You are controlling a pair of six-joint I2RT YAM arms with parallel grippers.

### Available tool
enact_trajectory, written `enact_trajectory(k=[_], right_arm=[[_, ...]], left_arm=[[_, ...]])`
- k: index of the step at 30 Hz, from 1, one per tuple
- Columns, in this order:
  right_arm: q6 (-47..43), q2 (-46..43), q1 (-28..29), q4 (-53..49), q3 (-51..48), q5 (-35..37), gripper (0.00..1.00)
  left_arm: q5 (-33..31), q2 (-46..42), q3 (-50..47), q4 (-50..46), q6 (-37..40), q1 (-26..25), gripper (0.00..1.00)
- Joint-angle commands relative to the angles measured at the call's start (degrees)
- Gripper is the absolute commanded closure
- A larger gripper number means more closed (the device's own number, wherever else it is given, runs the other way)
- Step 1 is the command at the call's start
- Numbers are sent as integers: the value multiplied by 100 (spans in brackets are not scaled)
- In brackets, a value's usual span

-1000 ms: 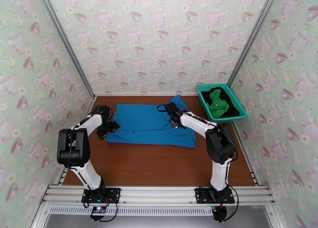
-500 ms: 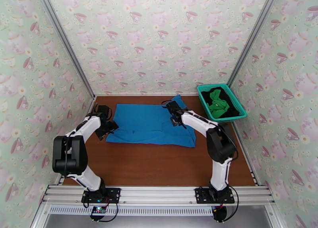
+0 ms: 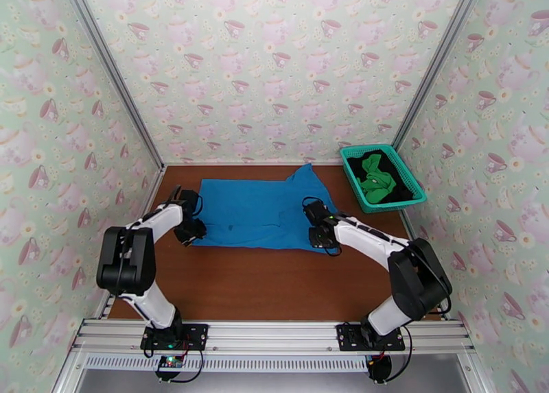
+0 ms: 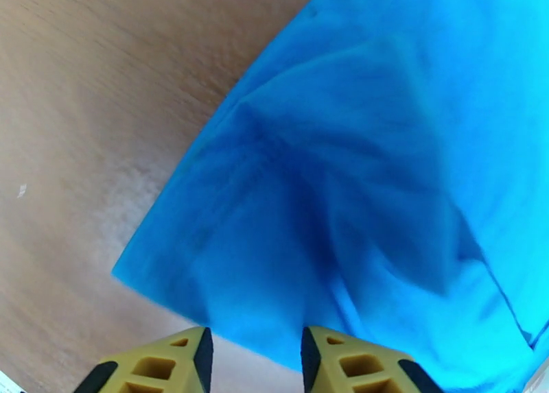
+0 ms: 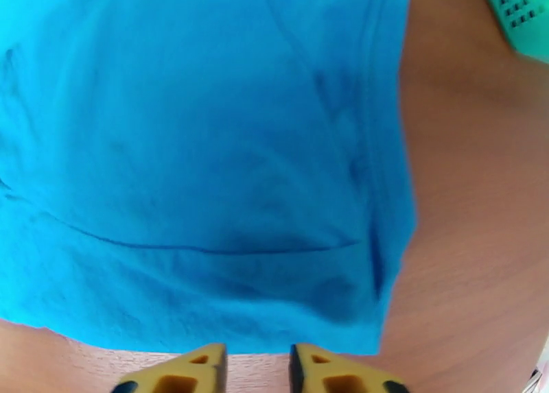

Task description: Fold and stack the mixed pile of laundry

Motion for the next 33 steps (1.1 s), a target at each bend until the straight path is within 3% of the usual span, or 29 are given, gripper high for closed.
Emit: enact_trajectory(k=[1,9,16,27,31,33], right_arm=[[136,516,-248,-171,285,27,77],[332,1007,-541,-293,130,162,82],[793,87,-530,42,-888,-14,78],[1250,-1571,-423,161,-2275,-146,75],[1166,-1892,-412,117,-2310,-213,69],[976,-2006,-421,-70,-2027,-209,64]], left_arm=[[-326,239,79,-171,57,-60,56],[-590,289,-150,-454,88,-235,54],[-793,-339,-953,-508,-43,-422,54],[-617,-1914,-2439,-305,-425,-551,52],[-470,-2306,-2440,-315,-475,-549,42],[-441,-2394,-2138,-481,-429,-548,23]])
